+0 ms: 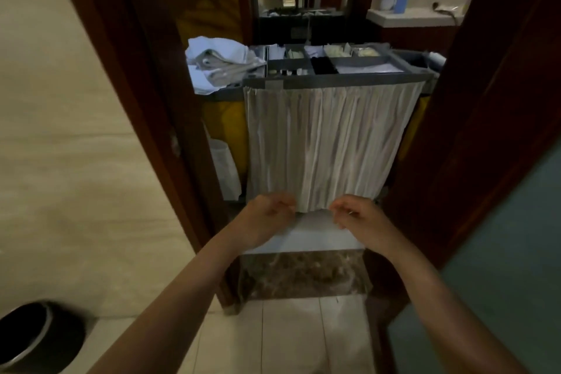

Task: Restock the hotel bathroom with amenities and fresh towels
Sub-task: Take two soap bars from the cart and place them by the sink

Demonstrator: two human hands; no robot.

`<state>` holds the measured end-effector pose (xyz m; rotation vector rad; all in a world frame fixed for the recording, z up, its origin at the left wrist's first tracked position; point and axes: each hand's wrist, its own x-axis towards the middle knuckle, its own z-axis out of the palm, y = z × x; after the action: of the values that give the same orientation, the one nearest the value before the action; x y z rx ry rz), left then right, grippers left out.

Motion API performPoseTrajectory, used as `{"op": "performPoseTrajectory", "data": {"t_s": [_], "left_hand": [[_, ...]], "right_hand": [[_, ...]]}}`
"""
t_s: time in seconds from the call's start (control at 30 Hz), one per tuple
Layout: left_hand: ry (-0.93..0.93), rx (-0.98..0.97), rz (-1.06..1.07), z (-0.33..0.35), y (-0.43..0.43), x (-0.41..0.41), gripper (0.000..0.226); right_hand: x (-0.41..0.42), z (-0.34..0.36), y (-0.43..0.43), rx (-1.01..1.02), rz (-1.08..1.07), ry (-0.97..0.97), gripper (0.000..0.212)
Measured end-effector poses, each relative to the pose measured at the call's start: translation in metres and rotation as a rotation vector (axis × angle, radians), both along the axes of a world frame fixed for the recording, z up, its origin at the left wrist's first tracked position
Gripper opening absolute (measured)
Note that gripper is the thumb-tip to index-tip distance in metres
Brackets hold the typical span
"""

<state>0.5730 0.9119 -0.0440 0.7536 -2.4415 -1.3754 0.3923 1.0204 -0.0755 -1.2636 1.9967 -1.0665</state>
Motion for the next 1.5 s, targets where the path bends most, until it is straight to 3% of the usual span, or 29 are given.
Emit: {"op": "performPoseTrajectory", "data": {"t_s": [0.07, 0.23, 0.43, 0.7, 1.13, 1.5], "left_hand": [[-0.003, 0.019, 0.036, 0.003, -0.025, -0.033, 0.033], [0.054, 0.018, 0.126, 0.013, -0.080, -0.100, 0.011], [0.093, 0.004, 0.148, 0.019, -0.126, -0.165, 0.013], [0.114, -0.038, 0.106, 0.019, -0.204, -0.252, 0.020], [0.071, -0.079, 0.120, 0.016, -0.403, -0.429, 0.015], [0.060, -0.086, 0.241, 0.020, -0.526, -0.472, 0.019]], "right_hand": [[-0.036, 0.006, -0.027, 0.002, 0.014, 0.013, 0.021], [-0.109, 0.017, -0.081, -0.026, 0.044, 0.040, 0.023], [-0.176, 0.018, -0.121, -0.016, 0.072, 0.009, 0.011], [-0.261, 0.027, -0.184, -0.029, 0.019, 0.026, 0.011], [-0.419, 0.048, -0.387, 0.015, 0.017, 0.085, 0.014], [-0.494, 0.061, -0.525, -0.001, 0.156, 0.094, 0.011]]}}
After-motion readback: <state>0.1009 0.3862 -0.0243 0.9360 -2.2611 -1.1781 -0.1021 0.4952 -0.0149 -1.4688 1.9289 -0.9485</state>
